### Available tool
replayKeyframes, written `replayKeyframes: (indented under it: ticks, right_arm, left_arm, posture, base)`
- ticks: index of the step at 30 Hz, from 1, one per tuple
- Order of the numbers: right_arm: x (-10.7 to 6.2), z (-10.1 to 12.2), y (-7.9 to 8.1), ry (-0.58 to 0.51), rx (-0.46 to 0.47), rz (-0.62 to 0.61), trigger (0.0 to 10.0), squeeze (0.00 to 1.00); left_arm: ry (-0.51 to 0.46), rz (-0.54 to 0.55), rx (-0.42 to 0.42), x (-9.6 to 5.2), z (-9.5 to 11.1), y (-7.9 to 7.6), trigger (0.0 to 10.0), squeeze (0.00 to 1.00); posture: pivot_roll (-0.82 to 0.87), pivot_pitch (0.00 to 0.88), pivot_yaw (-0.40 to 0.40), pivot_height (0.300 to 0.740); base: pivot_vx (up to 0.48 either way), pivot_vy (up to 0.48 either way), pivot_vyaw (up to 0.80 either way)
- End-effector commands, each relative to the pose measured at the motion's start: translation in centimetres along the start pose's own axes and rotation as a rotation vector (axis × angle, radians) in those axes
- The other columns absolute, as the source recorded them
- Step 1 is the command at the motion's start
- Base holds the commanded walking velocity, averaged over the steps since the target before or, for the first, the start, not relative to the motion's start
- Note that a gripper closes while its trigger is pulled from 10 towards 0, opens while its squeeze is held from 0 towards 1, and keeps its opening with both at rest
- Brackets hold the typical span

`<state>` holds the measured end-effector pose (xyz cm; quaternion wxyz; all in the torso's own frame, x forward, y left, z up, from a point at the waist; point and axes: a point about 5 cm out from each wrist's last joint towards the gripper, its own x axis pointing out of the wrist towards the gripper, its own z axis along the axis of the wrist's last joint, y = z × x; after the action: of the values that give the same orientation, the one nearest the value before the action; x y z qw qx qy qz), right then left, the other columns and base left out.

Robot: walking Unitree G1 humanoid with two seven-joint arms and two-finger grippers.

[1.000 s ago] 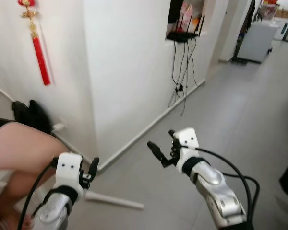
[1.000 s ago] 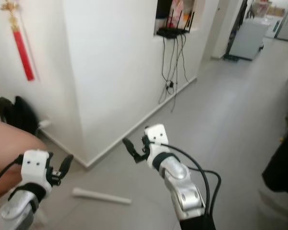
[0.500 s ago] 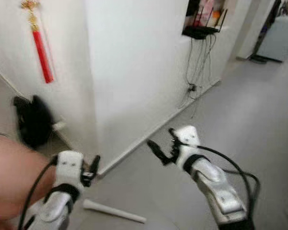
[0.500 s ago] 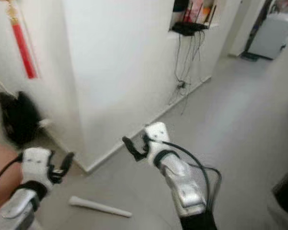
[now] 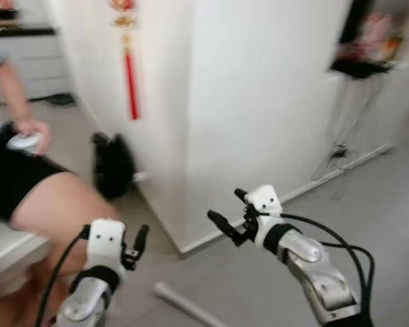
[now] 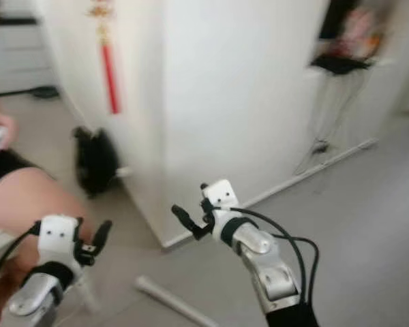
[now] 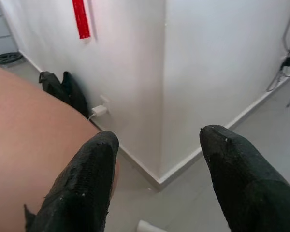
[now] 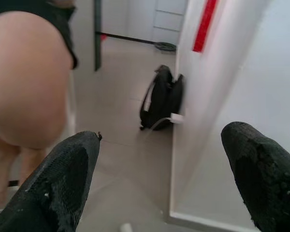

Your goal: Building children table

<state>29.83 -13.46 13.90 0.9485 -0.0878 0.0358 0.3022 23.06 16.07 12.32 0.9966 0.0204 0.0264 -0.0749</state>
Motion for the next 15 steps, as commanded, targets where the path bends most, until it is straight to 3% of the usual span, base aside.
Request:
replayKeyframes:
  ticks: [1, 6, 15]
  right_arm:
    - [-0.2, 0.0, -0.9, -0.013, 0.015, -0.083, 10.0, 0.00]
    - [-0.3, -0.1, -1.9, -0.017, 0.059, -0.186, 10.0, 0.00]
    - [-0.3, -0.3, -2.4, 0.006, 0.059, -0.218, 10.0, 0.00]
  left_arm:
    - [0.013, -0.006, 0.011, 0.1, -0.1, 0.0, 10.0, 0.00]
    - [0.016, -0.008, 0.015, 0.1, -0.1, 0.1, 10.0, 0.00]
    - [0.021, -0.007, 0.014, 0.0, 0.0, 0.2, 10.0, 0.00]
  posture:
    - [-0.01, 0.000, -0.091, 0.740]
    - [-0.01, 0.000, -0.088, 0.740]
    - [-0.01, 0.000, -0.086, 0.740]
  base:
    - [0.000, 0.000, 0.80]
    - [0.000, 0.000, 0.16]
    - [0.000, 0.000, 0.00]
